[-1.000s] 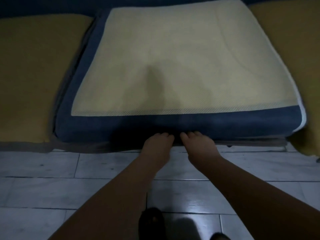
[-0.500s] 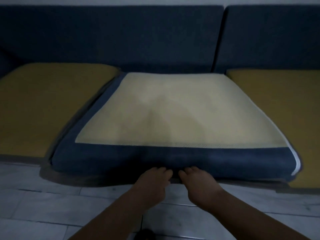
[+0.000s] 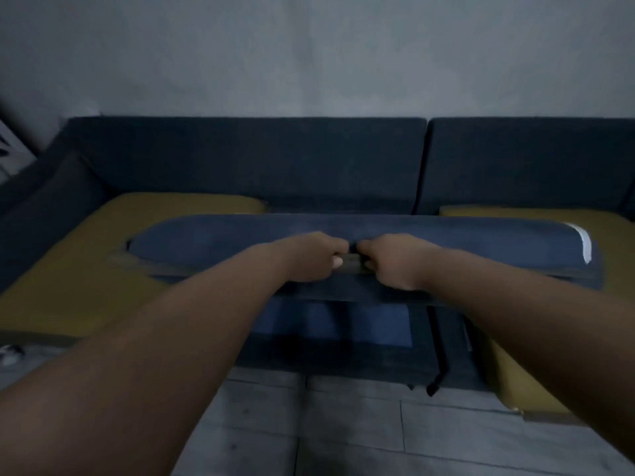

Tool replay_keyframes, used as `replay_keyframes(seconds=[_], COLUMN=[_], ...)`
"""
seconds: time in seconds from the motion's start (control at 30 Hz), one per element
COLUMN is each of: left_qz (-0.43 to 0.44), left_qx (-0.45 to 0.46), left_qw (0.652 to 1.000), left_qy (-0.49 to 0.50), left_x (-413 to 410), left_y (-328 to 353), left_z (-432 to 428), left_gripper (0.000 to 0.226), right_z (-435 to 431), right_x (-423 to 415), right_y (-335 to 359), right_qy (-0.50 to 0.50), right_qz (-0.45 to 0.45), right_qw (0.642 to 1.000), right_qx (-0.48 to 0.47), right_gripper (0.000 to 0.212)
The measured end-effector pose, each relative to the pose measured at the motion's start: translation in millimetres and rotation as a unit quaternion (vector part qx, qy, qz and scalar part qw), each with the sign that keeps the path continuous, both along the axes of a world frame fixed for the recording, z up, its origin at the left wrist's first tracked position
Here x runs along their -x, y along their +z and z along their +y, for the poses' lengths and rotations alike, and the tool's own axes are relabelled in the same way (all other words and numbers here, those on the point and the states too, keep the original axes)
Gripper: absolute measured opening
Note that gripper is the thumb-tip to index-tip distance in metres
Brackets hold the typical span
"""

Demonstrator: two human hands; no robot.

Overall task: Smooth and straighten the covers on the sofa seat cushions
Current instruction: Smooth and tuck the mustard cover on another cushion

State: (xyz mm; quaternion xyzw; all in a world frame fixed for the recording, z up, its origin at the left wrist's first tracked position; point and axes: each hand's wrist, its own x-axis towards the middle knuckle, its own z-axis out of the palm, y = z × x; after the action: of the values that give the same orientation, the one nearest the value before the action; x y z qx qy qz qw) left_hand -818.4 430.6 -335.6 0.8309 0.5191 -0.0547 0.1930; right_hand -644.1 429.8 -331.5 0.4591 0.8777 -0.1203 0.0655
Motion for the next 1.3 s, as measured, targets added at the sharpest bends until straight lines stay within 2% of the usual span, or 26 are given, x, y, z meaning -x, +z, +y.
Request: replay_keyframes(seconds=[0.17, 0.33, 0.53, 0.63, 0.77, 0.83, 0.9, 1.07, 1.2, 1.3], left_qz=[0.001, 0.012, 0.052, 0.045, 0.023, 0.003, -0.007, 0.051, 0.011, 0.003], left_qx=[0.012, -0.01, -0.048, -0.073, -0.101, -0.111, -0.129, -0.139, -0.161, -0.183], left_qw=[1.0, 1.0, 0.996, 0.995, 0.993, 0.992, 0.989, 0.989, 0.986, 0.981], left_qy=[0.016, -0.014, -0.054, -0.059, -0.054, -0.063, -0.067, -0.013, 0.043, 0.063], left_x=[2.5, 7.3, 22.3, 30.9, 27.3, 18.2, 14.3, 39.1, 44.1, 32.3], left_y=[55.3, 113.5, 191.1, 211.0, 195.5, 184.4, 180.4, 162.9, 146.0, 127.6], left_z=[16.8, 41.5, 88.5, 112.9, 151.8, 173.8, 198.5, 271.1, 342.9, 398.2], left_gripper=[0.027, 0.013, 0.009, 0.01, 0.018, 0.018, 0.016, 0.025, 0.03, 0.041], right_z=[15.0, 33.0, 70.9, 92.9, 126.7, 146.4, 171.7, 247.9, 329.2, 391.8], right_x=[1.0, 9.0, 26.9, 34.7, 31.8, 22.9, 11.1, 0.6, 5.0, -3.1], right_y=[53.0, 112.1, 179.8, 198.2, 186.1, 175.0, 166.6, 139.8, 104.8, 84.9], right_qy=[-0.007, -0.01, -0.034, -0.047, -0.078, -0.105, -0.135, -0.22, -0.238, -0.214], right_qz=[-0.015, -0.023, -0.017, -0.014, -0.016, -0.004, 0.015, 0.034, 0.094, 0.091], right_qw=[1.0, 0.998, 0.993, 0.989, 0.988, 0.985, 0.976, 0.936, 0.926, 0.919], right_qx=[-0.02, -0.053, -0.116, -0.141, -0.135, -0.139, -0.171, -0.271, -0.276, -0.317], right_gripper=[0.021, 0.031, 0.024, 0.018, 0.009, 0.011, 0.016, 0.026, 0.025, 0.016])
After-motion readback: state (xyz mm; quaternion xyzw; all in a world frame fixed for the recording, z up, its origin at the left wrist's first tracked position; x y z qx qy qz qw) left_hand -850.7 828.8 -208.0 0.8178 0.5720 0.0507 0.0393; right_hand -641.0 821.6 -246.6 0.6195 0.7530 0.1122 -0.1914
